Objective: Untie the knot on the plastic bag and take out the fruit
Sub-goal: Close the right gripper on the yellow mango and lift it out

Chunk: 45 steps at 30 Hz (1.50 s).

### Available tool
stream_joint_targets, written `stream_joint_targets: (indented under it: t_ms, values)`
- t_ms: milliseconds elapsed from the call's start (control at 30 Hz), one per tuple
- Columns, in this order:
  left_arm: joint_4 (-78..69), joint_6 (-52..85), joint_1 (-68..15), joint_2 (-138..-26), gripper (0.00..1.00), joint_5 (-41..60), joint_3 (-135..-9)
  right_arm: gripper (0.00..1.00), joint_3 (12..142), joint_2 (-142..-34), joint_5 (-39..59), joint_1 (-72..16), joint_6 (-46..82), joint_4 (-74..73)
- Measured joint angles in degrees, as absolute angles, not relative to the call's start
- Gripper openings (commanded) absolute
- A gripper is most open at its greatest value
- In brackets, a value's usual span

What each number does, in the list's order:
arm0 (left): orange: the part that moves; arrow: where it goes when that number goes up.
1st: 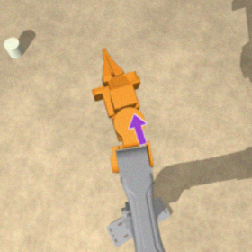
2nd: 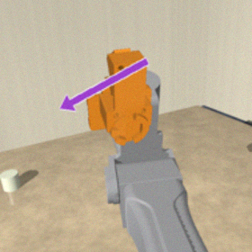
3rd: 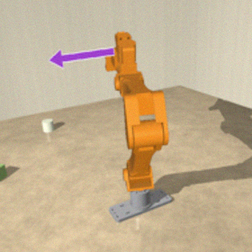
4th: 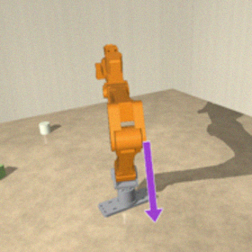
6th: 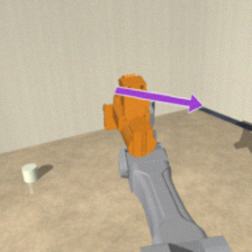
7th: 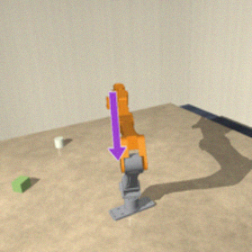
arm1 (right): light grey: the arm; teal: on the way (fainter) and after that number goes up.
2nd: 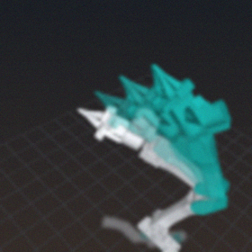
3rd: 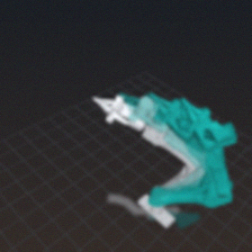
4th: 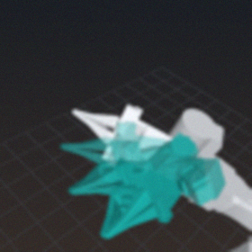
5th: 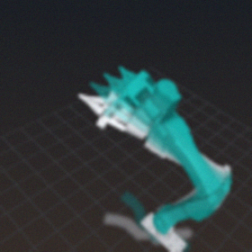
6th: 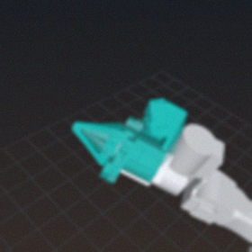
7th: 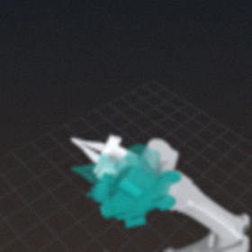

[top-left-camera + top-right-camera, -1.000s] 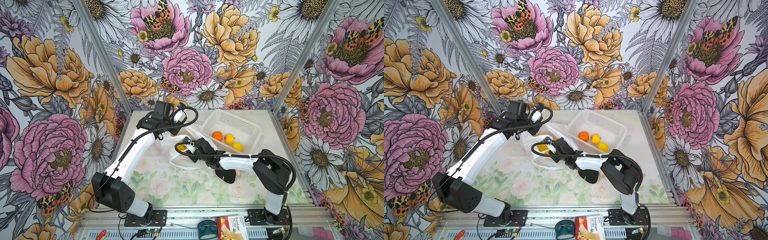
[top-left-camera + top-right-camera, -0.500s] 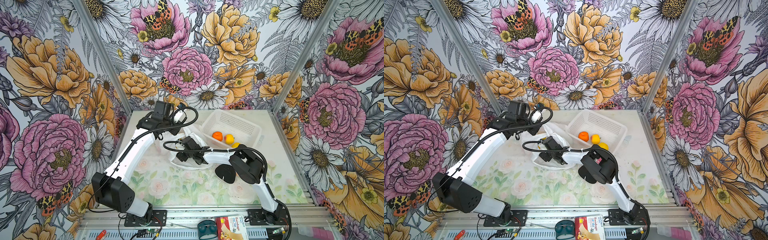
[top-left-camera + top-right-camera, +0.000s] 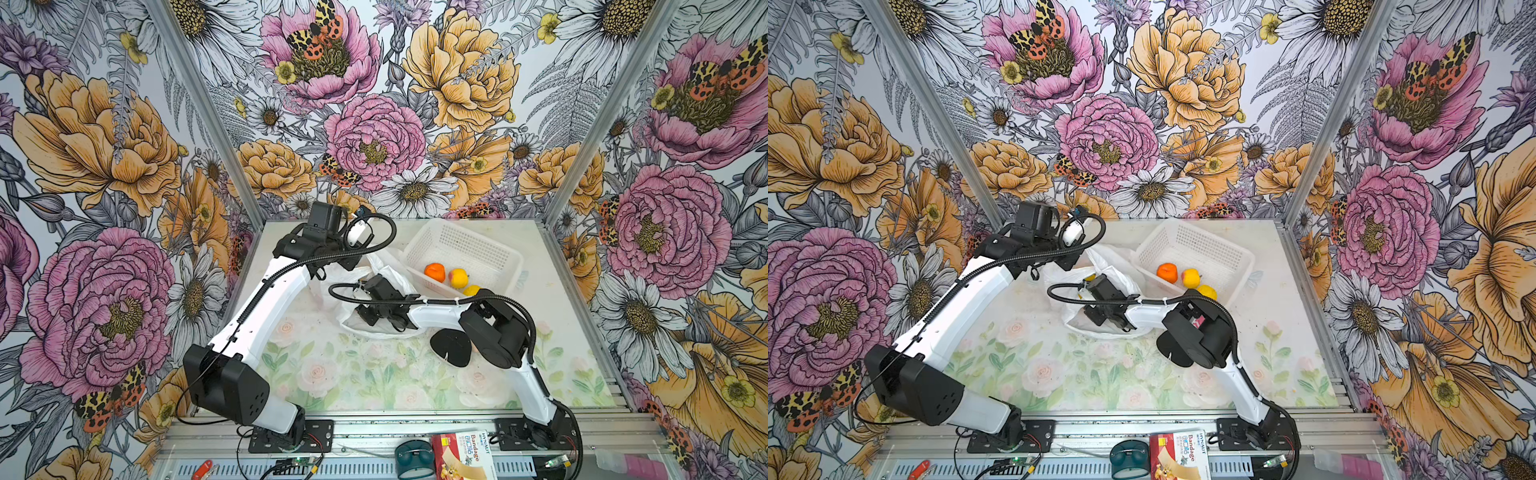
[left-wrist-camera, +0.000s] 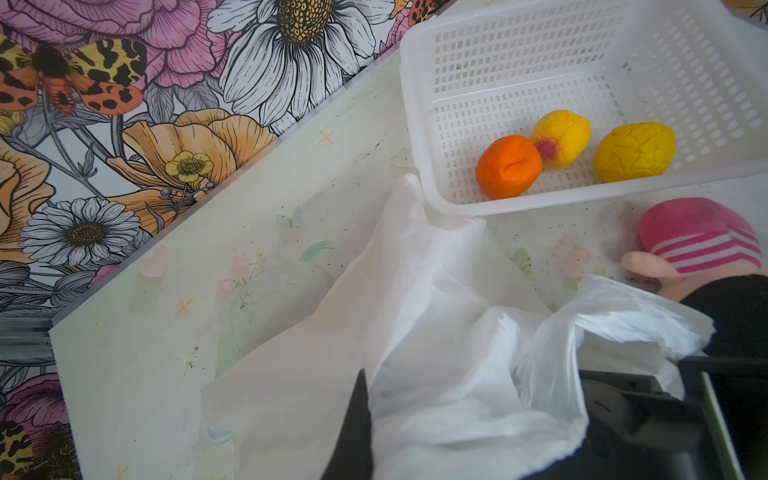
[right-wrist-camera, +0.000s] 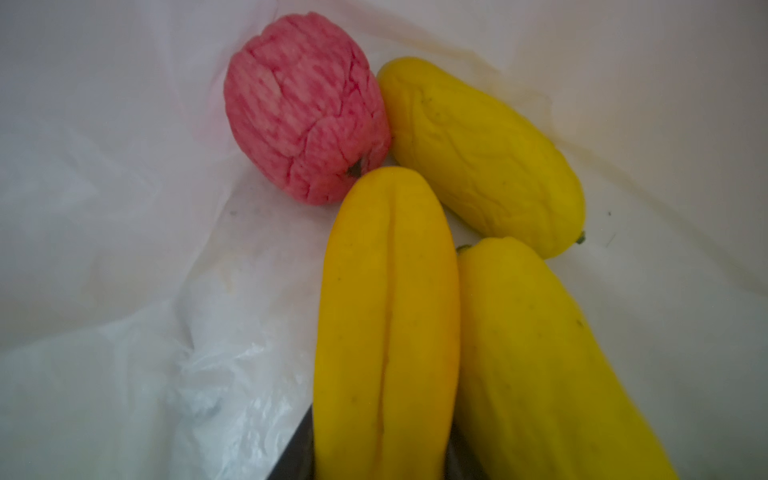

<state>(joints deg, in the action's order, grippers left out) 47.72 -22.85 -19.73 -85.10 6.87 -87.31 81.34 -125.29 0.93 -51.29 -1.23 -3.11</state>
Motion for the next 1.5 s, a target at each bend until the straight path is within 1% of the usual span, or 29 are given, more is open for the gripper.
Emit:
stream_joint_targets:
  t_ms: [200, 367, 600, 800, 967, 1167, 1333, 1433, 1500]
  values:
    - [47.72, -22.85, -19.73, -85.10, 0.00, 6.87, -87.31, 0.24, 71.40, -116.20, 0.62, -51.29, -0.67, -7.66]
    - [47.72, -22.85, -19.73, -85.10, 0.00, 6.87, -87.31, 0.21, 66.15, -110.00, 0.43, -51.27, -0.62, -13.13]
    - [47.72, -22.85, -19.73, -85.10, 0.00, 6.87, -87.31, 0.18, 63.20, -109.16, -0.84, -50.89, -0.64, -16.25]
    - [47.72, -22.85, -19.64, -85.10, 0.00, 6.90, -87.31, 0.17, 56.01, -104.68, -3.49, -50.52, -0.93, -16.78]
    - [47.75, -22.85, -19.62, -85.10, 0.00, 6.90, -87.31, 0.17, 49.63, -96.03, -4.75, -50.52, -1.10, -19.53]
    - [47.75, -22.85, -19.62, -85.10, 0.00, 6.90, -87.31, 0.20, 44.27, -86.48, -4.73, -50.52, -1.13, -24.93]
    - [47.75, -22.85, -19.62, -85.10, 0.00, 6.90, -87.31, 0.14, 43.68, -86.70, -4.75, -50.52, -1.15, -26.57]
    - [47.75, -22.85, -19.62, -85.10, 0.00, 6.90, -87.31, 0.14, 43.70, -87.37, -4.73, -50.54, -1.15, -25.91]
    - [47.75, -22.85, -19.62, -85.10, 0.00, 6.90, -87.31, 0.15, 43.68, -87.22, -4.69, -50.61, -1.13, -25.74]
